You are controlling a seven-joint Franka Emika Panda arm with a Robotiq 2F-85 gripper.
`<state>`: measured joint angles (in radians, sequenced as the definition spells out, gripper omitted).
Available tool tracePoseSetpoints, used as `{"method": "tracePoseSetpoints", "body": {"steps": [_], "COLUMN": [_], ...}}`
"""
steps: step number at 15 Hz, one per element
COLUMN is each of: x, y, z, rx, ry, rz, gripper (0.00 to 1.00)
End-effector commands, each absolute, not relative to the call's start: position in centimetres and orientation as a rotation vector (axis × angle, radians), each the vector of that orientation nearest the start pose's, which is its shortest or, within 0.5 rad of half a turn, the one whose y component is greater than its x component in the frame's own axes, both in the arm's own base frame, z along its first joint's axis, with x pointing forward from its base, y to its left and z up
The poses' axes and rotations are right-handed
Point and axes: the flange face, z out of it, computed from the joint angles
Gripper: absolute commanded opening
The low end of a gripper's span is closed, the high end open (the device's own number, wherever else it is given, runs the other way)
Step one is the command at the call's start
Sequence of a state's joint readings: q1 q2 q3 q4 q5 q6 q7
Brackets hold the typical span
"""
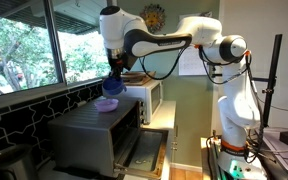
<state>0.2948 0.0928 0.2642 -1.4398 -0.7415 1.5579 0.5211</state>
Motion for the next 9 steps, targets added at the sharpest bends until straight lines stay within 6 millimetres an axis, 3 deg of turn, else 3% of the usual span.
{"method": "tracePoseSetpoints", "body": {"steps": [1,9], "x": [54.1,54.6], "y": [24.7,25.7], "z": [65.7,64.9], "rx": [2.448,2.356], "ry": [0.006,0.009], "rz": [0.556,0.619], "gripper": [0.01,0.01]}}
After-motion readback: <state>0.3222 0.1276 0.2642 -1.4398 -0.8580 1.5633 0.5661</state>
